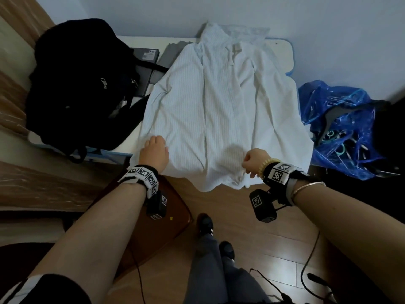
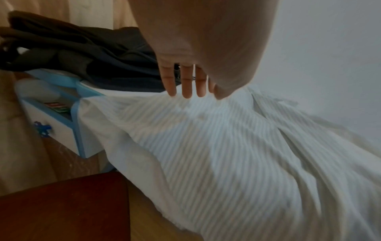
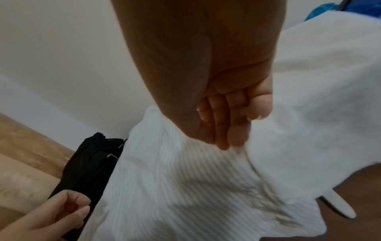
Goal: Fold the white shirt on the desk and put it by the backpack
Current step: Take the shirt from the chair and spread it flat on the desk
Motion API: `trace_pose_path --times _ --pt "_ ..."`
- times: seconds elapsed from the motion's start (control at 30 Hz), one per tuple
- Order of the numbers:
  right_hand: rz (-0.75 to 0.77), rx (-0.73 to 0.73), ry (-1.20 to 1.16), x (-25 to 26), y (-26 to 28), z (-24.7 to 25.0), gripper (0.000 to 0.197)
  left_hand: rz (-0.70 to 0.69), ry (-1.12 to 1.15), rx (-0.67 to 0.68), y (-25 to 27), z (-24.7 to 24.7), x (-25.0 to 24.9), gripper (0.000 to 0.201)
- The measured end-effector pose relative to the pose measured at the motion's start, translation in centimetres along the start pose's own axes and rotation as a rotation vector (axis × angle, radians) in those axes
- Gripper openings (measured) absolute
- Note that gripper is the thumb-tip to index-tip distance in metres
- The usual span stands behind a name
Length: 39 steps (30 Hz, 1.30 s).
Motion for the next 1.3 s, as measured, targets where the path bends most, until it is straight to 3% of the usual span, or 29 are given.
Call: trace_pose_path --times 0.1,0.2,0.37,0.5,0.67,0.73,0.77,0.9,1.03,1.17,1.23,1.3 --pt "0.089 -0.008 0.025 2.2 -1.1 -0.6 0.021 0.161 0.063 0.026 -1.1 1.2 2.1 0.023" --pt "0.159 -0.071 0.024 4.0 -2.5 -1.5 0.017 0.270 -0.035 0.082 -2.7 1.9 4.6 0.024" --pt "0.202 -0.186 0.002 6.4 -5.3 -3.0 0.016 0.332 -0.105 0.221 -6.0 2.2 6.9 0.037" --pt "0.199 -0.101 0.083 8.5 -7.5 -4.3 0.023 0.384 -0.013 0.278 -8.0 2.0 7.1 0.045" --pt "0.261 -0.036 0.325 11.2 -10.0 -5.8 0.042 0.250 0.090 0.391 -9.5 1.9 7.0 0.037" --pt "0.246 0.007 0.393 11.8 -10.6 -6.1 0.053 0.239 0.117 0.372 -9.8 2.4 7.0 0.030" --pt "0.227 0.043 0.440 12.0 -10.8 -6.4 0.058 0.256 0.133 0.347 -10.0 2.9 7.1 0.024" --pt "0.125 0.184 0.548 12.5 -11.3 -7.6 0.072 0.439 0.172 0.293 -10.7 4.8 8.1 0.039" --pt "0.060 0.225 0.539 13.0 -11.8 -7.5 0.072 0.356 0.289 0.280 -11.5 6.0 8.7 0.038" --pt "0.055 0.235 0.529 13.2 -12.5 -7.2 0.062 0.273 0.418 0.433 -11.9 5.4 9.5 0.042" --pt "0.054 0.230 0.527 13.1 -12.6 -7.2 0.060 0.212 0.395 0.515 -11.6 4.8 9.4 0.042" --pt "0.062 0.216 0.535 13.1 -12.8 -7.3 0.058 0.150 0.319 0.505 -11.5 4.4 9.2 0.043"
Point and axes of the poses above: each hand's wrist, its own y-axis away from the middle knuckle, its own z-axis out of the back of the hand, x = y × z, the point moved 2 cm from there along -y, towards the middle knuckle, and after that the axes turned 14 degrees about z, right-handed, at the moved point
